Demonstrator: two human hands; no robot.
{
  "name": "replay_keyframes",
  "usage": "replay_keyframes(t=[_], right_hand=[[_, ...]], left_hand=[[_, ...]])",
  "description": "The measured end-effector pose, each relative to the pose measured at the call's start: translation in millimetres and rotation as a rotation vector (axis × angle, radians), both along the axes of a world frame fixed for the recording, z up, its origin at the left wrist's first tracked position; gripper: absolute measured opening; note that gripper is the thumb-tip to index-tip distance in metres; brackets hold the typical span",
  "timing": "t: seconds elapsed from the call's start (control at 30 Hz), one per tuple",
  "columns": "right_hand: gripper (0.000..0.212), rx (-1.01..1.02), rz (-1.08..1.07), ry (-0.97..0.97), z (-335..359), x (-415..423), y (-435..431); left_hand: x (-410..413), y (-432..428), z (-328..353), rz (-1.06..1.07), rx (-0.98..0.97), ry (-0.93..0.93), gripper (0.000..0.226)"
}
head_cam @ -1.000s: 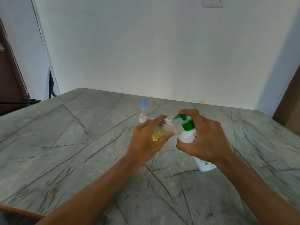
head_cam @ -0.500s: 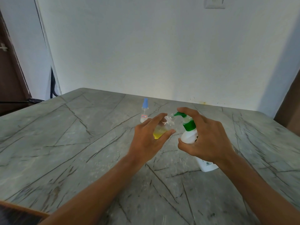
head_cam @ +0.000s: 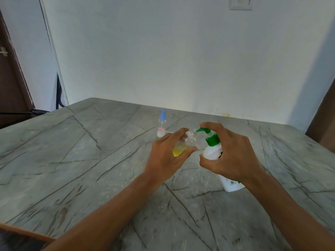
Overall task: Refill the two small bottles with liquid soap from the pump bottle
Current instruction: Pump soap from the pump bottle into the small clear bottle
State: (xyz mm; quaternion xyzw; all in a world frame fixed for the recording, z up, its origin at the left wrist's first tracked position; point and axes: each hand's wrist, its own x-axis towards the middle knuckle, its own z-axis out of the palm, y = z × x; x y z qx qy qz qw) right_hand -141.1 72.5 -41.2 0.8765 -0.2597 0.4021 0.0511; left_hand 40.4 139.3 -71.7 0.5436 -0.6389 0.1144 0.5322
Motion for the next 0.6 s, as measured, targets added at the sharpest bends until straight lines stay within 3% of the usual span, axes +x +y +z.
replay_keyframes(t=[0.17,0.6], right_hand=[[0.099,-0.039,-0.037,0.056,-0.5,1.5,1.0],[0.084,0.026,0.019,0.01,2.1,0.5,1.1]], left_hand=[[4.2,0.7,2.7,0.024,-0.009,0.003,0.055],[1.9,1.0,2.8,0.014,0.004,-0.013,0.053]])
